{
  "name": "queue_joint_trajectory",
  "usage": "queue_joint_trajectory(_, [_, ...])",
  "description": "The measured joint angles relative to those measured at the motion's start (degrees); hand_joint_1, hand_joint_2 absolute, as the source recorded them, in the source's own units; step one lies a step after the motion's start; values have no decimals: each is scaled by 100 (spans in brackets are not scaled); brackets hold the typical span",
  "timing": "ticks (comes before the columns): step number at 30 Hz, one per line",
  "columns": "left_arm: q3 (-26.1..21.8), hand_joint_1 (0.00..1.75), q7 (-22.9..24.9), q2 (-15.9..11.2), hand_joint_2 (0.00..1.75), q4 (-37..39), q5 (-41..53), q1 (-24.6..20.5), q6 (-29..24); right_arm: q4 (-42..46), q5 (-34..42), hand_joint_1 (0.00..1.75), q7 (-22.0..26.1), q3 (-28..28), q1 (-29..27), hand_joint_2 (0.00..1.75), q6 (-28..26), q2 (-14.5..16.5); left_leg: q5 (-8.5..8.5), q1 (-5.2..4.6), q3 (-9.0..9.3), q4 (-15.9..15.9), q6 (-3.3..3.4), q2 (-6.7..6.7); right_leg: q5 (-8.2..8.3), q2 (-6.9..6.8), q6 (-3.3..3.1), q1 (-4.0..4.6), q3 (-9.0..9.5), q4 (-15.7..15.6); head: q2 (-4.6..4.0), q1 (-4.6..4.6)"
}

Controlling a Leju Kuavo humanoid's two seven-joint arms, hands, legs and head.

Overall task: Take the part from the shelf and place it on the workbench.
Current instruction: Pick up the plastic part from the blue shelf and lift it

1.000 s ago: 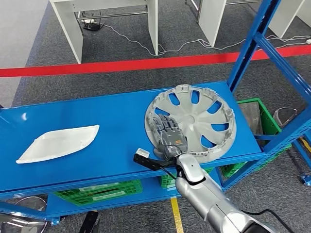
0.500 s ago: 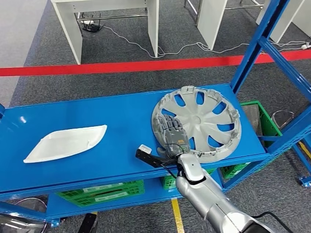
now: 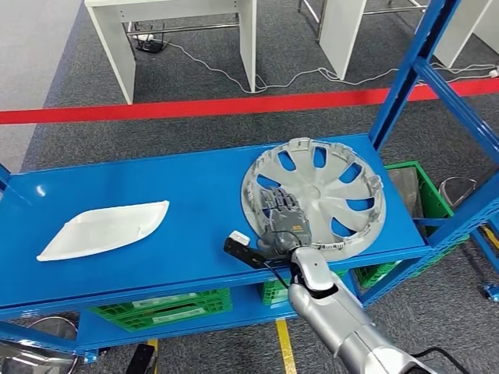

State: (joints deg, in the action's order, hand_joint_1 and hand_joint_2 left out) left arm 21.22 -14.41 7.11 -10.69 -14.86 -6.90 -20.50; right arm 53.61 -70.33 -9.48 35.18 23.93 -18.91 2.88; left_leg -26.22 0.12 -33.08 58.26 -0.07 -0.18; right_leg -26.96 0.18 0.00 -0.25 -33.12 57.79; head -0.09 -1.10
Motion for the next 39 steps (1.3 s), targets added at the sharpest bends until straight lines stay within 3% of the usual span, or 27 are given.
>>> queue_joint_trajectory(2, [-29,0,-14,-10,0,0,-22,9,-10,72,121,0,26,-39,-24,175,155,-54,-189,12,-85,254,-69,1,28,-10,-51,-33,37,-47,0,17])
queue_joint_trajectory(5, [-88,0,-68,-30,0,0,-70,57,-25,219,269,0,84,-94,-152,175,195,-171,-711,53,-516,1278,-152,3,31,-28,-81,-45,52,-58,0,31])
queue_joint_trajectory(6, [-113,0,-90,-36,0,0,-96,83,-32,298,313,0,98,-116,-216,175,194,-220,-768,65,-602,1497,-170,3,29,-29,-81,-46,55,-58,0,30])
queue_joint_trajectory(7, [-138,0,-109,-41,0,0,-117,107,-39,385,353,0,107,-141,-282,175,193,-270,-712,76,-590,1506,-180,3,28,-28,-79,-48,60,-57,0,30])
queue_joint_trajectory(8, [-162,0,-123,-49,0,0,-135,126,-45,473,387,0,114,-166,-346,175,192,-314,-560,87,-472,1293,-185,3,26,-26,-72,-52,69,-56,0,31])
queue_joint_trajectory(10, [-205,0,-145,-59,0,0,-159,139,-50,627,422,0,117,-209,-452,175,190,-379,-215,102,-77,530,-183,3,18,-22,-34,-48,84,-47,0,33])
queue_joint_trajectory(12, [-234,0,-163,-62,0,0,-173,136,-51,738,431,0,116,-242,-516,175,190,-434,-95,95,160,37,-126,-4,13,-11,34,-27,77,-36,0,29])
queue_joint_trajectory(16, [-268,0,-175,-71,0,0,-184,154,-57,864,432,0,115,-301,-595,175,189,-527,-63,77,179,-71,66,6,-19,0,175,-46,32,-8,0,18])
queue_joint_trajectory(18, [-271,0,-176,-71,0,0,-184,152,-56,893,432,0,115,-321,-628,175,188,-565,-31,85,166,-95,140,22,-305,-3,212,-51,-202,446,0,-15])
queue_joint_trajectory(20, [-274,0,-177,-71,0,0,-184,157,-55,904,433,0,115,-333,-675,175,189,-582,-24,69,140,-94,172,28,-673,-5,229,-48,-575,1231,0,-39])
queue_joint_trajectory(21, [-277,0,-177,-71,0,0,-185,162,-55,909,433,0,115,-337,-695,175,189,-586,-22,58,134,-94,177,30,-756,-5,231,-48,-705,1512,0,-38])
queue_joint_trajectory(22, [-281,0,-177,-72,0,0,-185,166,-55,914,433,0,116,-340,-706,175,190,-591,-22,49,133,-92,179,30,-734,-5,225,-46,-741,1598,0,-39])
queue_joint_trajectory(23, [-287,0,-177,-73,0,0,-186,167,-55,919,434,0,116,-343,-709,175,190,-595,-23,41,139,-92,178,27,-607,-6,208,-43,-665,1459,0,-38])
queue_joint_trajectory(25, [-295,0,-177,-69,0,0,-186,164,-55,934,434,0,118,-344,-706,175,189,-600,-27,27,156,-90,172,22,-240,-7,138,-26,-287,731,0,-38])
queue_joint_trajectory(27, [-301,0,-178,-63,0,0,-189,160,-56,965,432,0,108,-344,-706,175,186,-604,-40,0,153,-74,134,15,-61,-10,77,-5,49,98,0,-34])
queue_joint_trajectory(30, [-310,0,-195,-58,0,0,-209,164,-55,1078,415,0,40,-361,-756,175,189,-655,-47,-3,144,-65,47,11,-54,-8,25,3,148,-66,0,-30])
queue_joint_trajectory(32, [-330,0,-211,-59,0,0,-239,170,-55,1220,401,0,-15,-397,-821,175,240,-744,-175,7,95,93,-13,10,-26,-18,-25,-24,176,-103,0,-15])
queue_joint_trajectory(36, [-403,0,-252,-60,0,0,-305,209,-56,1534,398,0,-85,-489,-979,175,471,-970,-805,55,-441,1356,-111,10,-17,-41,-68,-44,191,-121,0,13])
queue_joint_trajectory(37, [-416,0,-266,-60,0,0,-317,225,-56,1604,399,34,-100,-513,-1016,175,531,-1028,-814,68,-510,1514,-127,10,-20,-40,-65,-46,195,-120,0,15])
queue_joint_trajectory(38, [-431,0,-276,-61,0,0,-326,239,-56,1670,410,77,-120,-537,-1050,175,602,-1088,-711,83,-485,1461,-140,11,-23,-38,-59,-50,203,-119,0,15])
queue_joint_trajectory(39, [-445,0,-283,-63,0,0,-331,247,-56,1725,435,121,-138,-563,-1075,175,696,-1143,-520,100,-359,1195,-149,11,-29,-36,-47,-56,217,-118,0,14])
